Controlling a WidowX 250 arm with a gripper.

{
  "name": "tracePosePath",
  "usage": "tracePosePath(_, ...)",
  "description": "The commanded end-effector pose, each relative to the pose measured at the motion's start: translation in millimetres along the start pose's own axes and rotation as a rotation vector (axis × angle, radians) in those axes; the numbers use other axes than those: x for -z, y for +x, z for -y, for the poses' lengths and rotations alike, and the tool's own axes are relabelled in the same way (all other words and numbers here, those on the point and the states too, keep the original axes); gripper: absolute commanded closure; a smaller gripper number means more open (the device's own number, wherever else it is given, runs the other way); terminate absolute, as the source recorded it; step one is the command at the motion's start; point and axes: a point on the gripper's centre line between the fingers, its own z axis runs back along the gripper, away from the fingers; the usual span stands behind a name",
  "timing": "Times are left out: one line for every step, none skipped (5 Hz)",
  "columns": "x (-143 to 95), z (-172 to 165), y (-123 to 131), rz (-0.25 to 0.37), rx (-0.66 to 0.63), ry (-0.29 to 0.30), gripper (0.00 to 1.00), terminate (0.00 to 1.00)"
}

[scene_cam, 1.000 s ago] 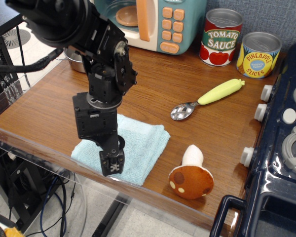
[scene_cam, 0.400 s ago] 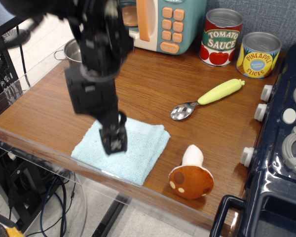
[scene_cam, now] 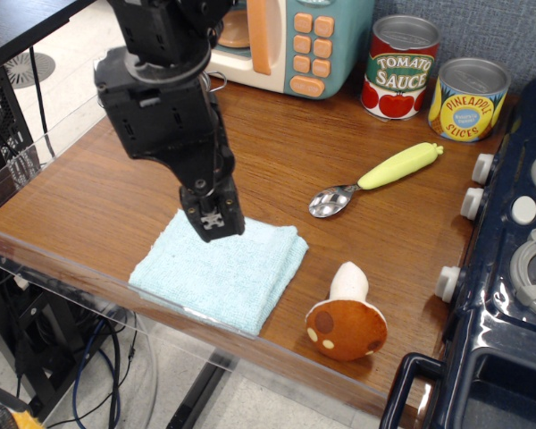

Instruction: Move the blue rag towards the edge of the table, near the mushroom.

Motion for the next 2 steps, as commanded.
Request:
tracePosePath(-8.3,0.9,8.1,-0.011,-0.001,-0.018,0.0,0.0)
tracePosePath(-8.3,0.9,8.1,-0.011,-0.001,-0.018,0.0,1.0)
